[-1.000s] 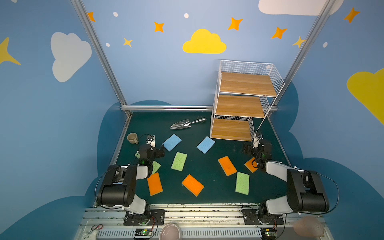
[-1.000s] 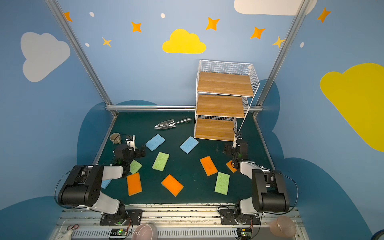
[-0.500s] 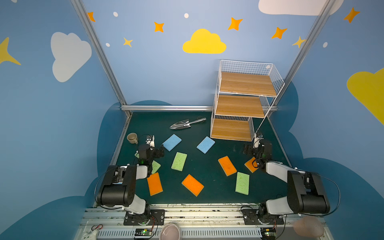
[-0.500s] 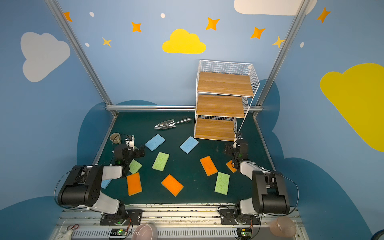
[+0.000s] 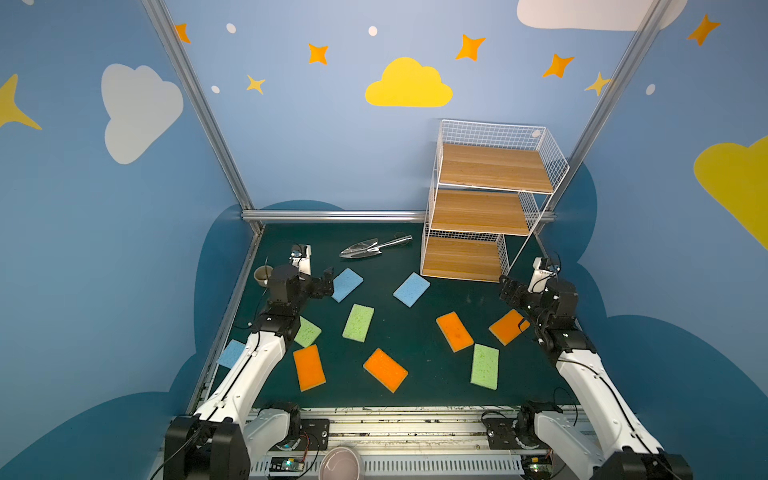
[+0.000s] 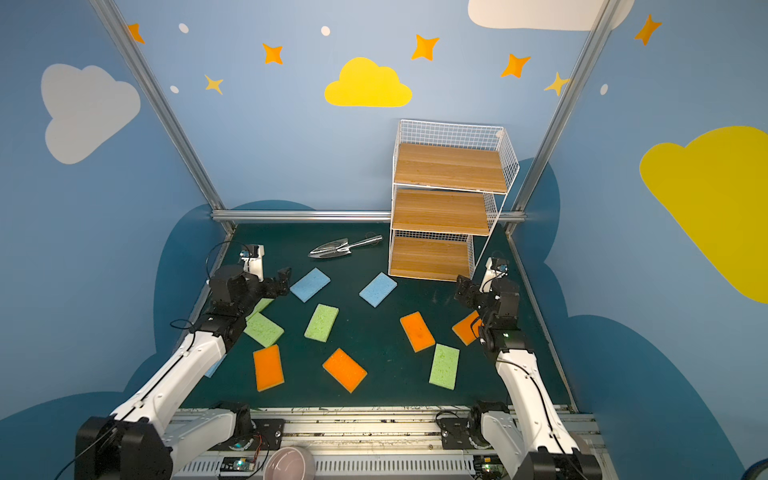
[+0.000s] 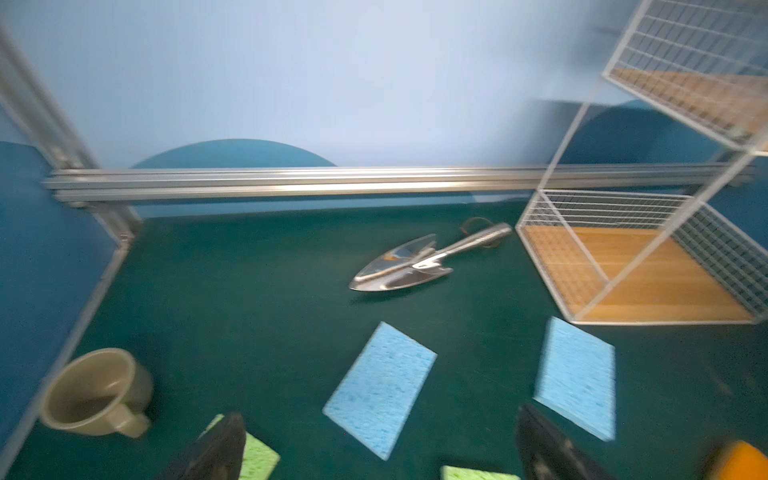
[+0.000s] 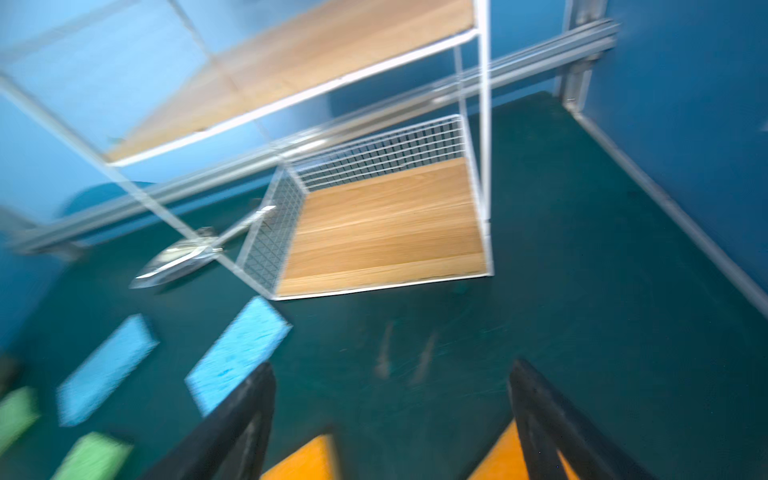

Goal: Place and organize the cleaning sponges onto the shelf
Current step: 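Grasp the orange sponge with the right gripper while the left arm reaches forward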

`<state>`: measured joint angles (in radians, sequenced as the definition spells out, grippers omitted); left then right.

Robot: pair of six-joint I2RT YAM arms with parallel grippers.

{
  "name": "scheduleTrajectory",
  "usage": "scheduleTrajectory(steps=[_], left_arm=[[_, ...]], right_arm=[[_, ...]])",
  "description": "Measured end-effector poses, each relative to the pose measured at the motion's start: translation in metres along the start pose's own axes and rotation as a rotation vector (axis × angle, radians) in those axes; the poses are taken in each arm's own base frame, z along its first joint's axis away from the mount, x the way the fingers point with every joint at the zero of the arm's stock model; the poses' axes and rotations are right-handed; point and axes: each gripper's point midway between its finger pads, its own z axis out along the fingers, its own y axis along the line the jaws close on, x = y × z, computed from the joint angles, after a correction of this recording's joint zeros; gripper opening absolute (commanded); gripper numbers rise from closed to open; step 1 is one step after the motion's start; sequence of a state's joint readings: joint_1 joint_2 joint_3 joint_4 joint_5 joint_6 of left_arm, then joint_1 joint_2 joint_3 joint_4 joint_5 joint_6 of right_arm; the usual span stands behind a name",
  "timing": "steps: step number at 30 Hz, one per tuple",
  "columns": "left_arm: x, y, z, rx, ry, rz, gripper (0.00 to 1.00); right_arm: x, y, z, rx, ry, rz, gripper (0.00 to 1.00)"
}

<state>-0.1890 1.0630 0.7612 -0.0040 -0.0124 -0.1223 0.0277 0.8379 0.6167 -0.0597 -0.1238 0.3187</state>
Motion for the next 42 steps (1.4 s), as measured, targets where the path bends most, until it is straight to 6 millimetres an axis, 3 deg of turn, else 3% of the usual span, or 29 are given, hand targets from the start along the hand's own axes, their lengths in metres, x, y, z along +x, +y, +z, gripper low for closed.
scheduleTrajectory(steps=[4, 7, 9, 13, 16, 21, 26, 29, 37, 42], left_arm=[[0.005, -0.054, -0.006, 0.141, 0.069, -0.035, 0.94], [0.027, -0.082, -0.004, 0.208, 0.149, -0.052, 0.84], [0.045, -0.093, 0.003, 0.226, 0.213, -0.065, 0.82], [0.086, -0.112, 0.018, 0.242, 0.340, -0.087, 0.85], [0.119, -0.129, 0.024, 0.259, 0.427, -0.085, 0.92], [0.157, -0.154, 0.028, 0.283, 0.512, -0.068, 0.98], [0.167, -0.160, 0.031, 0.294, 0.512, -0.108, 1.00], [0.170, -0.160, 0.030, 0.299, 0.505, -0.135, 1.00], [0.175, -0.154, 0.014, 0.313, 0.485, -0.182, 1.00], [0.188, -0.148, 0.010, 0.304, 0.504, -0.199, 1.00]], right_arm=[[0.011, 0.024, -0.014, -0.129, 0.056, 0.075, 0.85], [0.028, 0.032, -0.013, -0.181, 0.143, 0.128, 0.79], [0.044, 0.033, -0.010, -0.190, 0.218, 0.172, 0.75], [0.085, 0.025, -0.005, -0.142, 0.412, 0.265, 0.72], [0.111, 0.023, -0.008, -0.113, 0.526, 0.303, 0.72], [0.142, 0.037, -0.011, -0.125, 0.663, 0.265, 0.79], [0.172, 0.044, -0.004, -0.109, 0.784, 0.189, 0.86], [0.177, 0.047, 0.006, -0.079, 0.807, 0.114, 0.90], [0.194, 0.052, 0.034, 0.015, 0.875, -0.067, 0.90], [0.200, 0.053, 0.064, 0.105, 0.984, -0.101, 0.90]])
